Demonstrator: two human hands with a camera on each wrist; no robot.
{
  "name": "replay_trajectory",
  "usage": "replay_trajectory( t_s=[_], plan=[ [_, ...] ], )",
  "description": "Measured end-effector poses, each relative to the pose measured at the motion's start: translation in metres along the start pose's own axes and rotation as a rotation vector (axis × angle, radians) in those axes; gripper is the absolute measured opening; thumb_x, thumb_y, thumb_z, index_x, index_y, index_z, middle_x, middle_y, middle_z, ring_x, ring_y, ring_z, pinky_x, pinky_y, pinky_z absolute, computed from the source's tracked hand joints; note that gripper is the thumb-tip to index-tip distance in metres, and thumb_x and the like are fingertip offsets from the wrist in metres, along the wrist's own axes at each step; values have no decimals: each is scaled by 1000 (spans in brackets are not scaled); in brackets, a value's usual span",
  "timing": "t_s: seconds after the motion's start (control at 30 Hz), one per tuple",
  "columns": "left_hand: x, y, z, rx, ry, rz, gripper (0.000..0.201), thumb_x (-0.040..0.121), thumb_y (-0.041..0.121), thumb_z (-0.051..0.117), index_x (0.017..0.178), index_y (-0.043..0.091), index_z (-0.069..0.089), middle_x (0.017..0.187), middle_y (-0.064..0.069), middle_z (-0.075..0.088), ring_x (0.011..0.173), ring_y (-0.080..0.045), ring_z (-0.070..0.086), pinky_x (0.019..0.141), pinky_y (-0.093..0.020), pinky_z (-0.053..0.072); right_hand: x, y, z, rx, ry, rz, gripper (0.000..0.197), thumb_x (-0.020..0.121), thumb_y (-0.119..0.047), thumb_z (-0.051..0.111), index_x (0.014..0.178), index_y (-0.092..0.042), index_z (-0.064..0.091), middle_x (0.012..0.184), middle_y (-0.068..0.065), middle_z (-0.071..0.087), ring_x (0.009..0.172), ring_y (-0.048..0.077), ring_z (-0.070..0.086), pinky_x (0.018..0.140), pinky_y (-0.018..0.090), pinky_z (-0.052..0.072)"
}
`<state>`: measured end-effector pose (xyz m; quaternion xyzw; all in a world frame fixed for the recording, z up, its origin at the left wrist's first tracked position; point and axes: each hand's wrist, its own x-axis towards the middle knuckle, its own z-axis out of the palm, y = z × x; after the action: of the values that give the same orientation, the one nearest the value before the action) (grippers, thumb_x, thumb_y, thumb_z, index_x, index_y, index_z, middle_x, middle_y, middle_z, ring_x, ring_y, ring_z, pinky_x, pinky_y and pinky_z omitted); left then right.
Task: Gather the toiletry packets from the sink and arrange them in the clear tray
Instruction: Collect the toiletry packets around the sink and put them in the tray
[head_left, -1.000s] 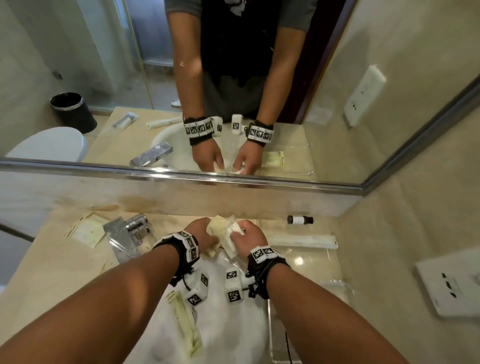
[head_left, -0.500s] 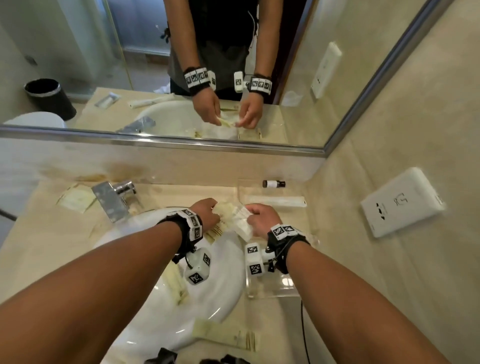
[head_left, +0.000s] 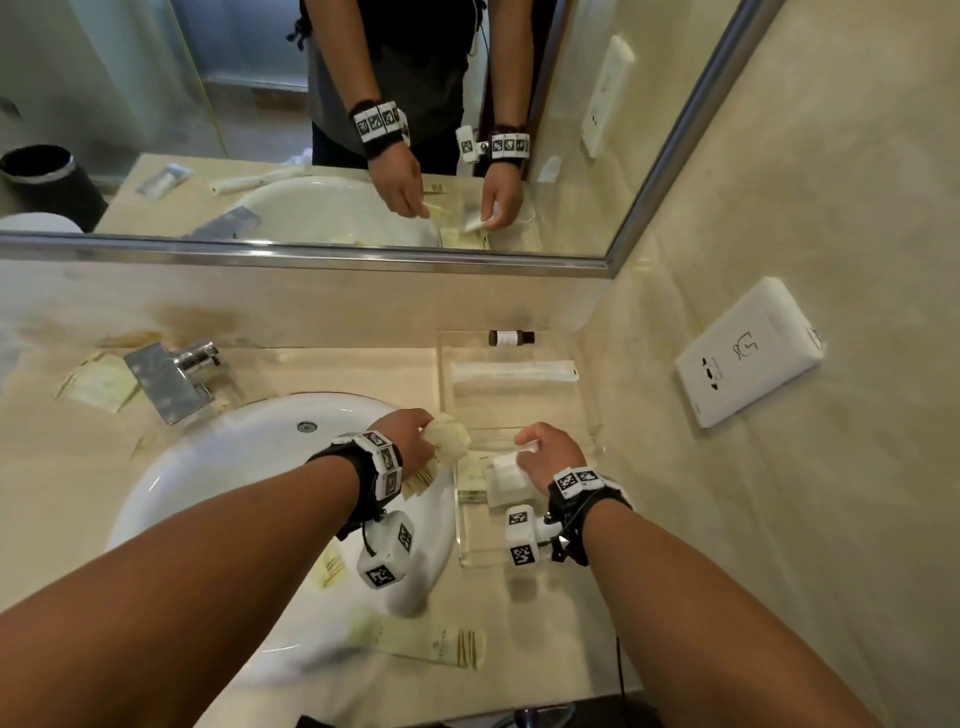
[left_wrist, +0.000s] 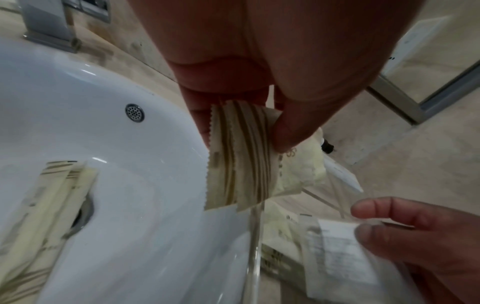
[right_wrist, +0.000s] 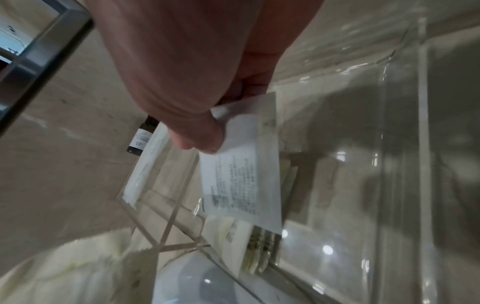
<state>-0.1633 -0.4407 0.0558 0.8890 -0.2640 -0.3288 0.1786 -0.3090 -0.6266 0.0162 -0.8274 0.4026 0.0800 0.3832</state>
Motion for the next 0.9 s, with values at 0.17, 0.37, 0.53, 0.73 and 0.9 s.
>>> replay_trajectory(
  t_s=[0.17,0.37,0.53,0.73,0.9],
  plan=[
    [5,-6,5,-72,59,-37,35,87,19,58,122,16,61,108,-6,69,88,-20,61,75,-28,49,11,-4,20,42,-12,-13,23,87,-17,62,103,-33,63,117,-4,64,84,10,57,68,21,41],
    [8,-8,9,-155,93,-88,31,89,17,57,120,18,61,98,-1,66,84,-20,63,69,-27,49,11,-1,32,7,43,-40,29,89,-21,64,117,-29,63,128,-5,51,93,10,58,80,21,44],
    [14,0,9,-183,82,-94,33,91,16,55,124,17,57,98,0,63,84,-19,62,64,-25,48,5,7,28,-81,78,-66,30,86,-24,64,116,-28,63,136,-7,42,97,11,56,82,24,47],
    [15,18,14,-219,5,-27,37,90,9,54,125,19,59,107,-5,69,90,-23,66,75,-33,57,-8,2,22,-9,106,-130,35,84,-34,59,119,-36,58,134,-13,45,107,8,50,83,29,47],
    [14,40,26,-295,-87,89,41,85,-2,56,121,17,64,106,-6,71,86,-17,66,61,-18,48,-14,-6,14,174,-16,-198,61,91,-37,49,150,-38,35,146,-8,45,123,13,50,102,37,46]
  ],
)
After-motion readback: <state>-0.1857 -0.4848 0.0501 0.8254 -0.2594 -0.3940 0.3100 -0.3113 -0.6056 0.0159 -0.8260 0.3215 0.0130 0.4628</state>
